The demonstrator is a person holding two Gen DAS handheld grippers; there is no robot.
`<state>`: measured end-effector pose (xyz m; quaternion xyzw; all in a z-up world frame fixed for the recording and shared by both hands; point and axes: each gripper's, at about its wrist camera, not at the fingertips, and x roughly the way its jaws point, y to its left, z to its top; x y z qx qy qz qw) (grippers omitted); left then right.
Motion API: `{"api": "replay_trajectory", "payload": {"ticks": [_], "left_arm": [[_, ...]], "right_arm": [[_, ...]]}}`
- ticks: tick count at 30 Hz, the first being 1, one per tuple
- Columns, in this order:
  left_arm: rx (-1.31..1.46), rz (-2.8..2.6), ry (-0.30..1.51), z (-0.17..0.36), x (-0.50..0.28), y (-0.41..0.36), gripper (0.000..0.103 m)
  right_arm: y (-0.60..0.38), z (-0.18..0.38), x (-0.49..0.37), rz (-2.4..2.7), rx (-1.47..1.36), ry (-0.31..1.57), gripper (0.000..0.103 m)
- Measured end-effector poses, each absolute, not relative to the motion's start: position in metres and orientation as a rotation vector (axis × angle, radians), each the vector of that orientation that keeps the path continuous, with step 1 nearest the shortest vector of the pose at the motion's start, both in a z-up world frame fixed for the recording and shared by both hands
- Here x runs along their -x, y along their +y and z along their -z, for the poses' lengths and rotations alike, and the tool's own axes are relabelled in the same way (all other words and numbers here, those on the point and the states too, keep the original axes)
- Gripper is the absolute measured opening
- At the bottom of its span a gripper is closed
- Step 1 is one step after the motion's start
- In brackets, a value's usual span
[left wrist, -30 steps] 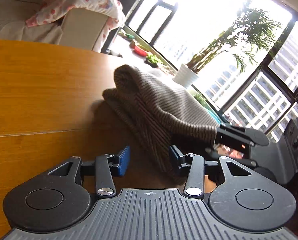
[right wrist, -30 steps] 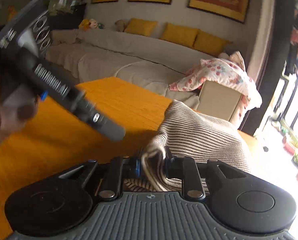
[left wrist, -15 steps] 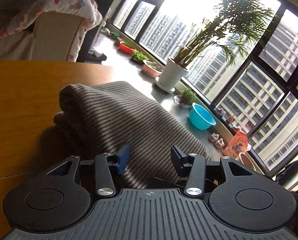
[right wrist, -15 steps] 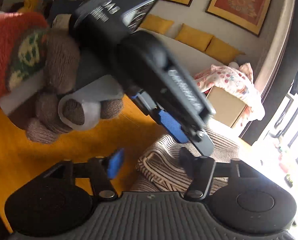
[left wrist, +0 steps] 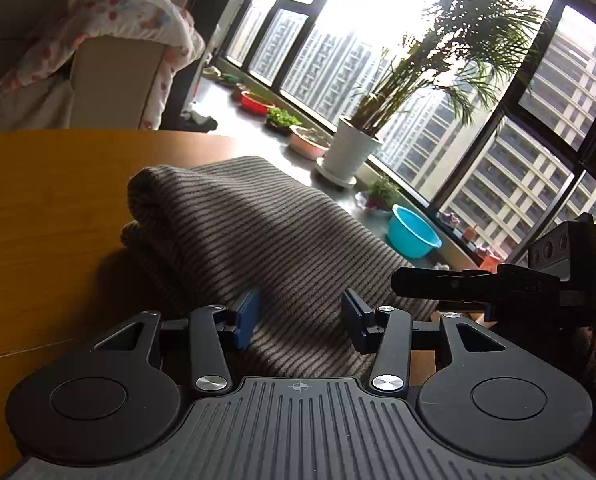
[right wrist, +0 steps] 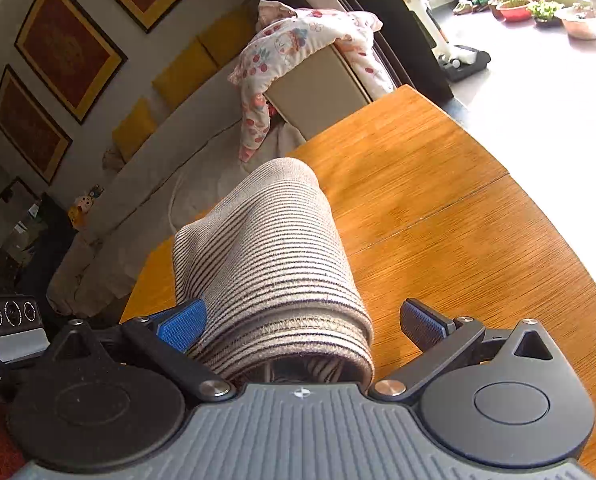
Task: Fold clothes
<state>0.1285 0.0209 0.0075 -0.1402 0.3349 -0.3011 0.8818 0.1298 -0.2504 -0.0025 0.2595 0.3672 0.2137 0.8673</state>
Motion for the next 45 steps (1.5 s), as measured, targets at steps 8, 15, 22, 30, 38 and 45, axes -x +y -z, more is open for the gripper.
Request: {"api": "replay_trajectory", "payload": {"ticks": [8,15,22,30,38,45], "left_arm": [[0.308,0.623,0.696,-0.007,-0.129,0.033,0.059],[0.275,0.634,0.681,-0.006,-0.127,0.028,0.058],[0.305,0.639,0.675,-0.002,-0.126,0.032,0.058],[0.296,0.639,0.671,0.0,-0.124,0.033,0.058],[0.297,0.642,0.665,0.001,-0.124,0.033,0.058],[0.301,0.653,0.655,0.004,-0.123,0.035,0.058]], "right_arm": [[-0.224,-0.02,-0.119,-0.64,-0.59,0.722,0.101],[-0.24,-0.024,-0.11,-0.426,-0.437,0.716,0.103],[-0.222,-0.047,-0.12,-0.324,-0.186,0.58,0.103],[-0.172,-0.012,-0.114,-0.158,0.023,0.528,0.103],[-0.205,-0.027,-0.135,-0.353,-0.178,0.687,0.103],[-0.182,-0.069,-0.181,-0.294,0.056,0.575,0.103]]}}
